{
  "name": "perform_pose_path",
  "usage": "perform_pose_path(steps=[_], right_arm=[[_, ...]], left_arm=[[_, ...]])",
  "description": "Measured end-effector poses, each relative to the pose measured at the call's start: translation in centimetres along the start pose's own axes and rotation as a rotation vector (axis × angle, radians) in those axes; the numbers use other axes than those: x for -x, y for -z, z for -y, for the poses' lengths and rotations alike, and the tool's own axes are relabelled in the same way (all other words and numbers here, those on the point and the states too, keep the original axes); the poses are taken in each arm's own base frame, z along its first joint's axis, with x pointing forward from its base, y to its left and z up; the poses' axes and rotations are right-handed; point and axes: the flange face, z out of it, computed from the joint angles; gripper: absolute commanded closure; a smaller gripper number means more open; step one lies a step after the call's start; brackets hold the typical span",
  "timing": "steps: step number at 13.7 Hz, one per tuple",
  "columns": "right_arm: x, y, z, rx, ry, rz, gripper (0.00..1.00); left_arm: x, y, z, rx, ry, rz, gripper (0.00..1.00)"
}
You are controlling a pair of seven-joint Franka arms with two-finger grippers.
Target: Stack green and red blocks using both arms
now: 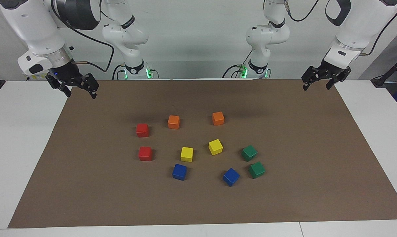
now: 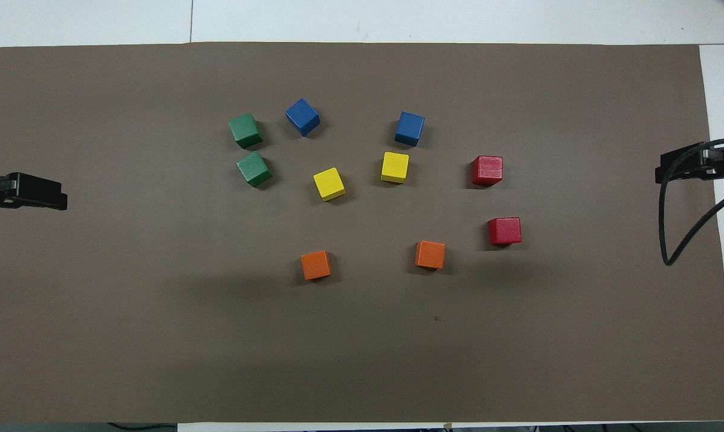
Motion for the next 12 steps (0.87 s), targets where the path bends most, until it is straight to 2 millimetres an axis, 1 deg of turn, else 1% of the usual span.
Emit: perform_pose_path(steps=[6,9,10,11,12], right_arm=[[0.0,0.0,0.0,0.000,0.000,0.000,0.00],[0.0,0.0,0.5,0.000,0.009,0.000,0.00],[0.0,-0.1,0.6,0.000,0.012,0.002,0.00],[0.0,-0.3,0.8,0.000,0.012,0.003,0.00],[0.0,-0.7,1.2,0.000,0.006,-0.002,0.00]], left_arm=[[0.0,0.1,0.0,0.000,0.000,-0.001,0.00],[0.2,0.3,0.0,0.000,0.003,-0.006,0.00],[0.2,0.4,-0.3,-0.001,0.020,-0.007,0.00],[0.2,0.4,-0.9,-0.001,0.048,-0.007,0.00],[0.2,0.2,-2.1,-0.001,0.077,-0.007,0.00]])
